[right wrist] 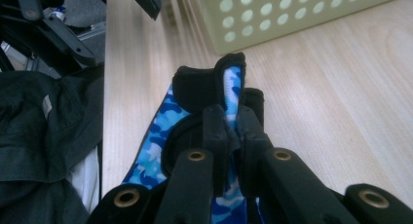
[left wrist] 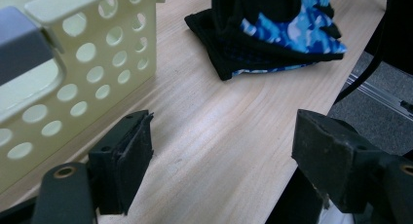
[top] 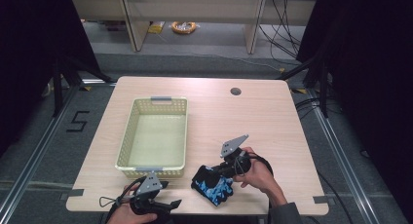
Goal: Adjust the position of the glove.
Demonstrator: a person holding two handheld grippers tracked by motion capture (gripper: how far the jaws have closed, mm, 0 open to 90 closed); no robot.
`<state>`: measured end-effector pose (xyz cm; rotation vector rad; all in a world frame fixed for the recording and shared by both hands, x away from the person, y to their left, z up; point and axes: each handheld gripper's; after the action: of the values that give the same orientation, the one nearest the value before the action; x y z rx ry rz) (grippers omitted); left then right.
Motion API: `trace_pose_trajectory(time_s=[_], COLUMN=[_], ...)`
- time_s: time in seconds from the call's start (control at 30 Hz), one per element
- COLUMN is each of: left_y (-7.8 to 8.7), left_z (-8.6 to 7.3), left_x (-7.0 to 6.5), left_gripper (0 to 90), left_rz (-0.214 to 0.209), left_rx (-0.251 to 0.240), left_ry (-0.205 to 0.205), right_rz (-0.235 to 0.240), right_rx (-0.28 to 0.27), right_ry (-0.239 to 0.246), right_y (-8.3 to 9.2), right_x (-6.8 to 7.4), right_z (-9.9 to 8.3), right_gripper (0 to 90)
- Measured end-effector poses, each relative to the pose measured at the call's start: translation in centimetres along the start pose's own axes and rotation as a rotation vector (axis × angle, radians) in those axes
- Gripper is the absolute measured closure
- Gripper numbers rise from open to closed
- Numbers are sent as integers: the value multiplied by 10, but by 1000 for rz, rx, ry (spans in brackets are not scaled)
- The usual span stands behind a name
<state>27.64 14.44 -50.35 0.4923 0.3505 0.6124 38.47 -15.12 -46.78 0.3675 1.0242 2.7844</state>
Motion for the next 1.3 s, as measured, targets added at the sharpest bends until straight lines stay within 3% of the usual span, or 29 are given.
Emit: trace_pose_trajectory(time_s=[0.13, 0.17, 0.2, 0.27, 0.3, 0.37, 0.47, 0.57, 0.6, 0.63, 0.7, 0.77, 0.8, 0.83, 0.87, 0.9, 0.93, 0.97, 1.0, 1.03, 1.13, 1.17, 1.2, 1.3], left_y=[0, -1, -1, 1, -1, -2, -2, -3, -3, -3, -3, -1, -3, -2, -2, -2, -2, -2, -2, -3, -3, -2, -3, -3], left_z=[0, 0, 0, 0, -1, -1, -1, -1, -1, -2, -2, -1, -2, -1, -1, -1, -1, -1, -1, -2, -1, -1, -1, 0], left_x=[0, 0, 0, 2, 0, -1, 1, -1, 0, -1, 0, 1, -2, 0, 0, 0, 0, 0, 0, -2, -1, 0, -1, -1], left_gripper=[220, 220, 220, 220, 220, 220, 220, 222, 222, 222, 222, 222, 223, 223, 223, 223, 223, 223, 224, 224, 225, 225, 226, 227], left_rz=[-1, 0, 0, 7, 6, -5, 2, -10, -12, -11, -4, -14, -4, -4, -4, -2, -2, -10, -10, -6, -9, -1, -1, -1], left_rx=[-1, -5, -5, 27, 17, -7, 17, 10, 24, 27, 30, 53, 7, 13, 13, 13, 13, 17, 17, 4, 5, 21, 15, 25], left_ry=[-4, -6, -6, -27, -8, -8, -25, -10, -24, -2, -11, -21, 0, -22, -22, -24, -24, -35, -35, -8, -20, -18, -11, -17], right_rz=[17, 17, 17, 6, 3, -9, -19, -24, -38, -44, -56, -117, -141, -172, -172, -225, -225, -293, -293, -341, -371, -430, -447, -468], right_rx=[33, 46, 46, 49, 57, 71, 72, 70, 73, 75, 70, 68, 60, 50, 50, 25, 25, 15, 15, -1, -23, -23, -18, -10], right_ry=[-22, 10, 10, -33, -39, -43, -43, 7, 8, 8, 20, -16, -22, -64, -64, -117, -117, -180, -180, -249, -278, -315, -319, -354], right_y=[-5, -10, -10, -13, -14, -16, -19, -21, -22, -22, -23, -19, -18, -13, -13, -3, -3, 6, 6, 15, 19, 21, 20, 22], right_x=[-2, -7, -7, -9, -9, -10, -9, -9, -8, -8, -7, -5, -6, -4, -4, 3, 3, 12, 12, 20, 26, 35, 39, 50], right_z=[-2, -3, -3, -5, -6, -8, -8, -6, -6, -5, -4, -3, -2, -1, -1, -1, -1, -3, -3, -7, -13, -22, -26, -35], right_gripper=[855, 846, 846, 834, 830, 816, 794, 764, 750, 715, 668, 596, 585, 563, 563, 514, 514, 474, 474, 458, 452, 452, 453, 460])
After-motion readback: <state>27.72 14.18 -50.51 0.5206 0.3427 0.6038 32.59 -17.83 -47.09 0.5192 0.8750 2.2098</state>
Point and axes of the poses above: each handheld gripper's, and its own axes: y roughly backward along the jaws, z roughly out of its top, x roughly to its left, and after that the axes turned 5 degrees about -x, right-handed
